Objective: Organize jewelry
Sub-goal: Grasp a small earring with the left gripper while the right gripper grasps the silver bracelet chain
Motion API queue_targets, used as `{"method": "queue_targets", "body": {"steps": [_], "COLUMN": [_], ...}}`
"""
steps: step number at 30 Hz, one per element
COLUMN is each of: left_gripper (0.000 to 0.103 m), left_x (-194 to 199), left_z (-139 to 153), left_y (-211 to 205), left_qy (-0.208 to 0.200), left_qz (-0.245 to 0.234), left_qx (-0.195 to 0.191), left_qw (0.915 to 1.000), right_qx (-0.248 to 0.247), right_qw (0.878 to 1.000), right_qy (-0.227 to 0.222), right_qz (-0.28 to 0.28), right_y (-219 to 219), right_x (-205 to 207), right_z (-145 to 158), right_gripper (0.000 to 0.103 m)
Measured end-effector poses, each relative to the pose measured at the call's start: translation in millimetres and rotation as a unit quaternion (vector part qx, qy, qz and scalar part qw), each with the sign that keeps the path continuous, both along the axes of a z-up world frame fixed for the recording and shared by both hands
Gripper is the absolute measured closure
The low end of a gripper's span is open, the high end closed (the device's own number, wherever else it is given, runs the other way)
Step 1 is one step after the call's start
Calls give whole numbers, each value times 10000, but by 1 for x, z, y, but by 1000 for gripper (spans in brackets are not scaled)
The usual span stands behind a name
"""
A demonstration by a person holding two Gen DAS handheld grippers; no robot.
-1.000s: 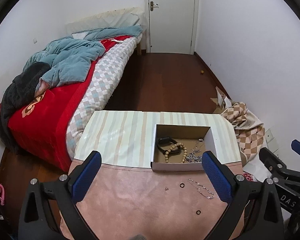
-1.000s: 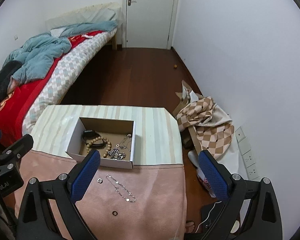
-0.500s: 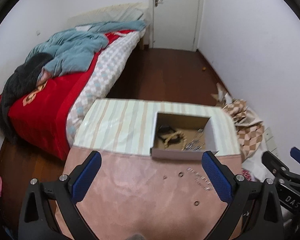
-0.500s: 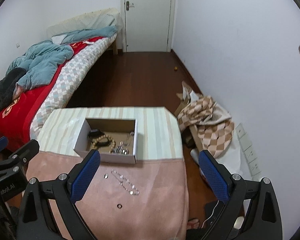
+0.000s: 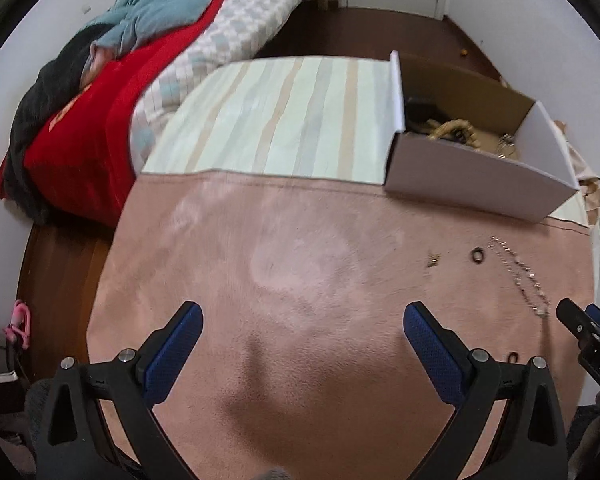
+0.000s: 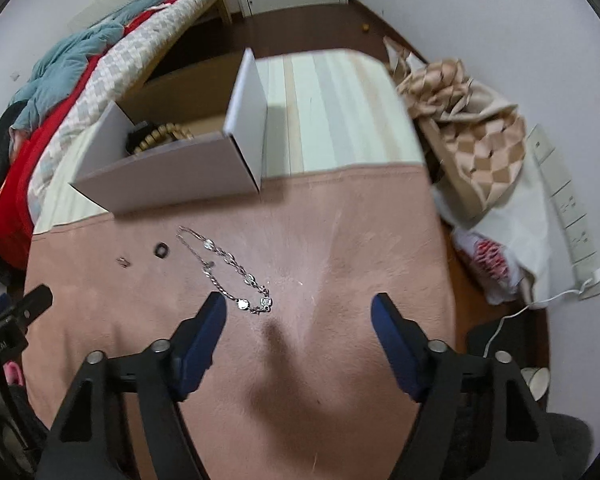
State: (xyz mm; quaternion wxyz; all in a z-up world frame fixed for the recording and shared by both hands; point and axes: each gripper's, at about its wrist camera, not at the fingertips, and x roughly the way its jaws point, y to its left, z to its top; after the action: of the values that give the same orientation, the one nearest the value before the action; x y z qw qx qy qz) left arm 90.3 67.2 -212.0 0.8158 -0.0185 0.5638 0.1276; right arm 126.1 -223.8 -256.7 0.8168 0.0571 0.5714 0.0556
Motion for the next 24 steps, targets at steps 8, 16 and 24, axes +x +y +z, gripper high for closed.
{"method": "queue_targets", "body": {"steps": [8, 16, 24], "left_gripper": [1, 1, 2], "left_x": [11, 24, 43], "left_z": [-12, -14, -30], "left_y": [-1, -8, -30], "left_qy": [96, 28, 110], "left_qz": [-18, -173, -430], "left_qx": [-17, -300, -782], "left_qw": [10000, 9994, 9959], "right_qx": [-307, -30, 21], "right_qw": [9994, 9997, 9983], "right_qy": [-133, -225, -484], "right_qz": [66, 100, -324], "right_y": [18, 14, -18], "right_x": [5, -3, -2], "right_z": [-16, -5, 23], "right_gripper": [71, 103, 103]}}
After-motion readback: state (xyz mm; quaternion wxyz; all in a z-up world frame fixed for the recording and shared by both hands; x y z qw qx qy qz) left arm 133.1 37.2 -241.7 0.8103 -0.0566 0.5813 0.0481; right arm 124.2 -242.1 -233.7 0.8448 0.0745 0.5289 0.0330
